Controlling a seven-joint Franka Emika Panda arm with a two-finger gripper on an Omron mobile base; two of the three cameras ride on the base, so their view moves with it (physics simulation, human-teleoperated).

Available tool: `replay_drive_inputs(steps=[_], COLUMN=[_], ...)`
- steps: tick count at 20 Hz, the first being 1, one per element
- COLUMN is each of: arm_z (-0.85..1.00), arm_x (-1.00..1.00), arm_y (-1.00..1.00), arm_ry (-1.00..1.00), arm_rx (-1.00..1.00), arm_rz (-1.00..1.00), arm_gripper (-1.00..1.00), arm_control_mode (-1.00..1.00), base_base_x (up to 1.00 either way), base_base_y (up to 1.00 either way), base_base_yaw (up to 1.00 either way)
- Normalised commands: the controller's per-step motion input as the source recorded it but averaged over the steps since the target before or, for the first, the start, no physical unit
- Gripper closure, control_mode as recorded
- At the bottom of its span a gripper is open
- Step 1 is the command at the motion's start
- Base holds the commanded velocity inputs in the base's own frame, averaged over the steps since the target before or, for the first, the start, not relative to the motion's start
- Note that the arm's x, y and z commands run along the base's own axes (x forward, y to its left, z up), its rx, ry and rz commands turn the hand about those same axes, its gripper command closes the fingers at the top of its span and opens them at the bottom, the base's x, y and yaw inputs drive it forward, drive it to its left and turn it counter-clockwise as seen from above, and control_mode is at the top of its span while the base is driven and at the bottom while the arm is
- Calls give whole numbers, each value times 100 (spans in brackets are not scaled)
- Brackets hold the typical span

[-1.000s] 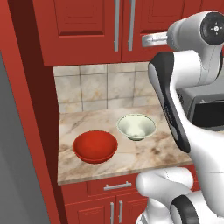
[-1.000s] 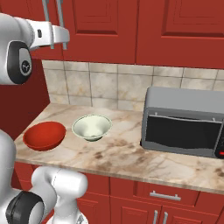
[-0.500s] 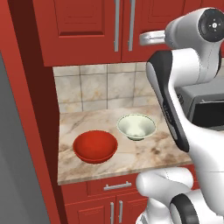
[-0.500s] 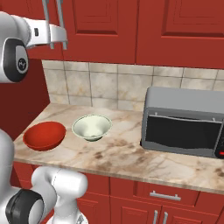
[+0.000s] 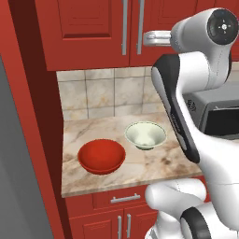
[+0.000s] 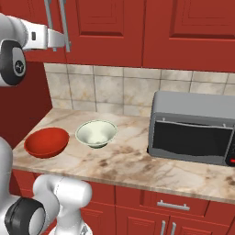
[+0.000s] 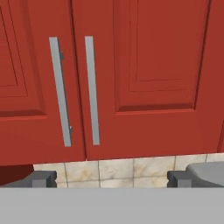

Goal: Open the cabinet. Pick the bowls from the counter and place them in the cabinet. Then close the cabinet.

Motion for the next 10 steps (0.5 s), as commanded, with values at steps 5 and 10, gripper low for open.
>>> replay_drive_inputs(steps=[5,10], arm_z=[0,0], arm_x=[7,26], arm_y=[6,0], arm_ry=[3,3], arm_rx=[2,0], arm_rz=[0,0], arm_gripper=[-100,-100], arm_control_mode=[-100,-100], base_base_x=[0,0], base_base_y=[0,0], base_base_yaw=[0,0])
